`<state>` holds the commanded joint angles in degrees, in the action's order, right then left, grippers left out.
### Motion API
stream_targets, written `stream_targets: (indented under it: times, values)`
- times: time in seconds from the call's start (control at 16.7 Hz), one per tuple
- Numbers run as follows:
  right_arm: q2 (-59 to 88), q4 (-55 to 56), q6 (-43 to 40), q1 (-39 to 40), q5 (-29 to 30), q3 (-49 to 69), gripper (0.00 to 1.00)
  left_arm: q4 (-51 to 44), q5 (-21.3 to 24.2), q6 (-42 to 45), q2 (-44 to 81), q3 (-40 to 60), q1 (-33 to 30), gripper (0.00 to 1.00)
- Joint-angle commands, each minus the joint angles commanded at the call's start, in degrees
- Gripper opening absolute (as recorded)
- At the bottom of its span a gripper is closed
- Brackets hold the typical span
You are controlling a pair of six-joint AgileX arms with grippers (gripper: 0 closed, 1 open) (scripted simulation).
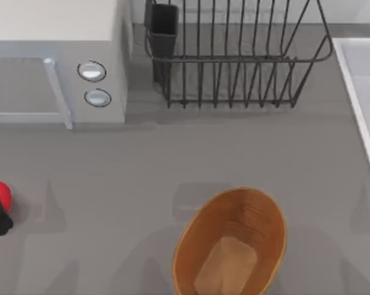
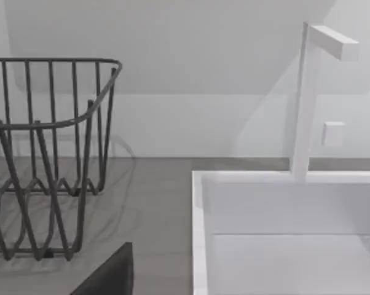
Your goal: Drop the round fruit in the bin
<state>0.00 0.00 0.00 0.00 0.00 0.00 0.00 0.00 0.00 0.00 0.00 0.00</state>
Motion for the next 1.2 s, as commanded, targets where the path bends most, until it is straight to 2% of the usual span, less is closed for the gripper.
stream_targets:
  times: [0.24, 0.48, 0.72, 1.2]
  values:
    - [0.0, 0.0, 0.0, 0.0, 0.0, 0.0, 1.00, -0.6, 0.7, 1.5, 1.8, 1.2, 0.8, 1.00]
    - [0.0, 0.0, 0.0, 0.0, 0.0, 0.0, 1.00, -4.8, 4.3, 10.2, 12.4, 8.1, 4.6, 1.00]
    - [0.0, 0.0, 0.0, 0.0, 0.0, 0.0, 1.00, -14.2, 9.5, 24.3, 29.8, 18.3, 9.7, 1.00]
    - [0.0, 0.0, 0.0, 0.0, 0.0, 0.0, 1.00, -41.8, 19.7, 58.1, 71.6, 39.7, 18.5, 1.00]
